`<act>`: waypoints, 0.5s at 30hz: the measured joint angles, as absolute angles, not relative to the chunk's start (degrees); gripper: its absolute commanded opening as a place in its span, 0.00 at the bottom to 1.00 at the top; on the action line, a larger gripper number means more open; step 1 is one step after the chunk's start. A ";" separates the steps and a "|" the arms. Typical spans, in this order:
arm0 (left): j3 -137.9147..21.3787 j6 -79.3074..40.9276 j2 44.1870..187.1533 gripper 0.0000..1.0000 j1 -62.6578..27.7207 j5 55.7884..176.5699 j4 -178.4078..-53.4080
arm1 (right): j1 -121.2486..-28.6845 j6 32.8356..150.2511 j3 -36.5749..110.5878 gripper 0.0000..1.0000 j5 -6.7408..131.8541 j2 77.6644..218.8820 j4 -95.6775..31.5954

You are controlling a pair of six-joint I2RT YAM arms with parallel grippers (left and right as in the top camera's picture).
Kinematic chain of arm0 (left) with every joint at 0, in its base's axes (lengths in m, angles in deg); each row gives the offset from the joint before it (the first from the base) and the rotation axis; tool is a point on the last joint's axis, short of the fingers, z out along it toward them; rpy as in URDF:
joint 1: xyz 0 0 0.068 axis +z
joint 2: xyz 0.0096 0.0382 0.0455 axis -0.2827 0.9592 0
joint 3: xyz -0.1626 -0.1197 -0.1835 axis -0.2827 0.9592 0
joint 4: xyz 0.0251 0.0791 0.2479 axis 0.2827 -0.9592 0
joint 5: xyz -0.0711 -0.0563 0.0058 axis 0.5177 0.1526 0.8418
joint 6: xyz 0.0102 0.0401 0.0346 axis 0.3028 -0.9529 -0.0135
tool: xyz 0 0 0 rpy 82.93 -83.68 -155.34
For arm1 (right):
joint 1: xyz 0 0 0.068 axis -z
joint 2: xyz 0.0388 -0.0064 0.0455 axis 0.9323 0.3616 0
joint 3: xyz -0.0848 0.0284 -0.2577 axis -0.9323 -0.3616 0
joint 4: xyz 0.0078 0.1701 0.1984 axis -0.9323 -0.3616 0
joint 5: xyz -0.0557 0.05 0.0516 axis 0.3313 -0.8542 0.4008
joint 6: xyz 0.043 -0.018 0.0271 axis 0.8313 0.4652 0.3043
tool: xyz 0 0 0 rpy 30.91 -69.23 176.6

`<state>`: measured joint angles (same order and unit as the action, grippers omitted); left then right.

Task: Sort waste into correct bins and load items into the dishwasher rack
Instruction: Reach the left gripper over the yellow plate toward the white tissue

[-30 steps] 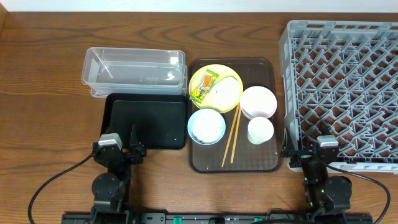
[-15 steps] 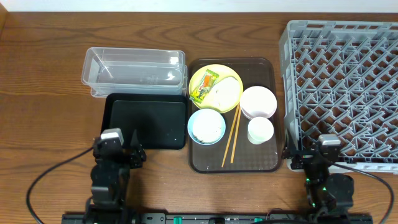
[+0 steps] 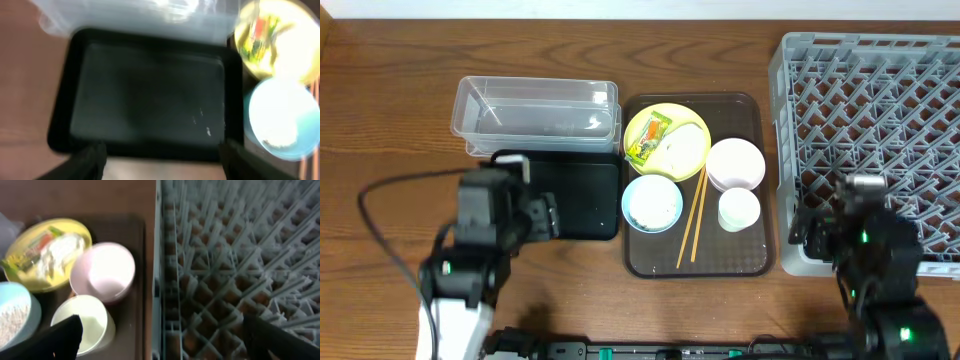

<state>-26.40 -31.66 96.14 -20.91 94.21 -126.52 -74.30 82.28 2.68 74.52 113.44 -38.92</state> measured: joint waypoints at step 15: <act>-36.76 -31.48 108.01 0.75 -20.91 99.96 -133.19 | -74.30 82.28 11.05 0.99 74.02 127.32 -44.40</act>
